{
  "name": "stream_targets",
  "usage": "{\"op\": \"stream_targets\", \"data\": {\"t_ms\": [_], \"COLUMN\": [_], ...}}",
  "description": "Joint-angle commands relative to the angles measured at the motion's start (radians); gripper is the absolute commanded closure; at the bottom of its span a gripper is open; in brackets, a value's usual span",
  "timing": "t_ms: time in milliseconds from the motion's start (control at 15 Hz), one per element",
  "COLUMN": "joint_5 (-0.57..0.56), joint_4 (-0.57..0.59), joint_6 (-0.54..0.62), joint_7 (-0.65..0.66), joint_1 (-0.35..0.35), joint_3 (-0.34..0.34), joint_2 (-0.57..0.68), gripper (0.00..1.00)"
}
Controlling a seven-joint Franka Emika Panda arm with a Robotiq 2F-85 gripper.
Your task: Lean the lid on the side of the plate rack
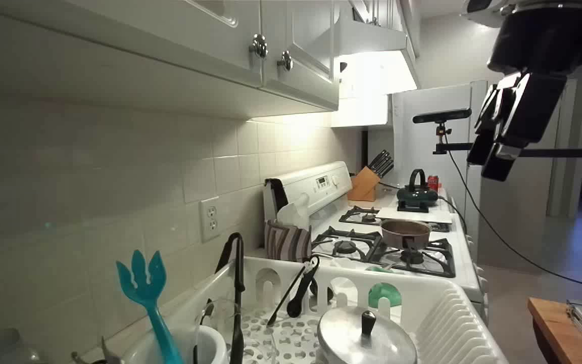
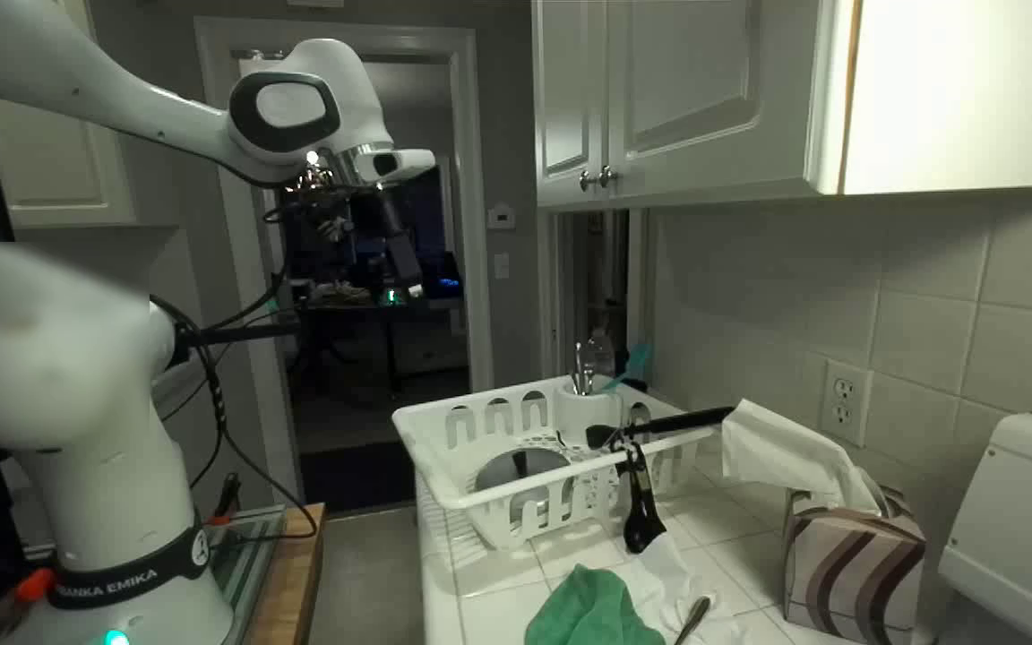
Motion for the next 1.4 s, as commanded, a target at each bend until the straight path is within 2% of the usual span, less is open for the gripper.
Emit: {"op": "stream_targets", "data": {"t_ms": [0, 267, 467, 733, 933, 1067, 1333], "joint_5": [-0.005, -0.005, -0.018, -0.022, -0.021, -0.034, -0.135], "joint_4": [0.002, 0.002, 0.008, 0.036, 0.084, 0.121, 0.232], "joint_6": [-0.002, -0.002, 0.016, 0.045, 0.094, 0.150, 0.234], "joint_7": [0.003, 0.003, 0.004, -0.010, -0.007, 0.034, 0.171], "joint_1": [0.004, 0.004, -0.047, -0.108, -0.118, -0.120, -0.130], "joint_3": [-0.004, -0.004, -0.022, -0.063, -0.080, -0.072, -0.057], "joint_2": [0.001, 0.001, 0.098, 0.310, 0.485, 0.589, 0.796], "gripper": [0.00, 0.00, 0.00, 0.00, 0.00, 0.00, 0.00]}}
